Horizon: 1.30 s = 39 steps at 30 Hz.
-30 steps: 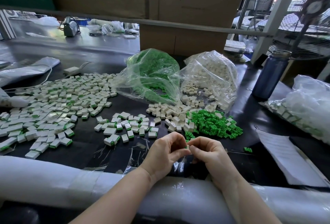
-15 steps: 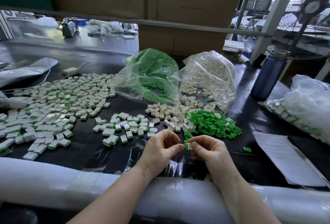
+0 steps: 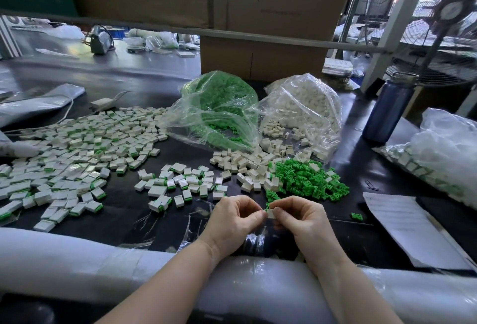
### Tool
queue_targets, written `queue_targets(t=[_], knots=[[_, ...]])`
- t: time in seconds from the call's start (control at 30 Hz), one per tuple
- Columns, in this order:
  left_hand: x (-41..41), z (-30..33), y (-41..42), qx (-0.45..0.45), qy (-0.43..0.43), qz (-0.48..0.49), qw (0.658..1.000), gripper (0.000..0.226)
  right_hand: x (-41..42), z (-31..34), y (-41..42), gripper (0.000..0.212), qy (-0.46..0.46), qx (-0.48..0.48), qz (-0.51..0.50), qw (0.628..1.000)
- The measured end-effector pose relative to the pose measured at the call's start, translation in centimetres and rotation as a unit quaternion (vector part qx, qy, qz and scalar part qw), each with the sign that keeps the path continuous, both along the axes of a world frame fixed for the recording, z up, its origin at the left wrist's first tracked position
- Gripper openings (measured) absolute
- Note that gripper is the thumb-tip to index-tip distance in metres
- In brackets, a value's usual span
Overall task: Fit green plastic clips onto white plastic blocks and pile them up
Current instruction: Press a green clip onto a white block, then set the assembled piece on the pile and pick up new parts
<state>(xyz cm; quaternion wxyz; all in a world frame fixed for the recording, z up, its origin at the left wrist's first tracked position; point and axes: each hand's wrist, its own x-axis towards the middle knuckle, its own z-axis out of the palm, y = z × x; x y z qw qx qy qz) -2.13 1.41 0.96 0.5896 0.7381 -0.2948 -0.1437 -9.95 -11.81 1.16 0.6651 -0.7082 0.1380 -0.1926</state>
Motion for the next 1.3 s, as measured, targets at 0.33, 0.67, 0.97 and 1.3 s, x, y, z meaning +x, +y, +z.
queue_targets(t=[0.33, 0.67, 0.97, 1.3], knots=[[-0.1, 0.2, 0.0, -0.049, 0.033, 0.022, 0.998, 0.015, 0.0, 0.2, 0.1, 0.013, 0.000, -0.054, -0.023, 0.998], [1.0, -0.9, 0.0, 0.125, -0.180, 0.204, 0.954, 0.038, 0.4, -0.9, -0.9, 0.017, 0.061, -0.158, -0.216, 0.962], [1.1, -1.2, -0.5, 0.282, -0.174, 0.177, 0.927, 0.040, 0.6, -1.4, -1.5, 0.019, 0.118, -0.210, -0.226, 0.944], [1.6, -2.0, -1.2, 0.377, -0.271, 0.033, 0.885, 0.060, 0.6, -1.3, -1.2, 0.019, 0.156, -0.233, -0.197, 0.939]])
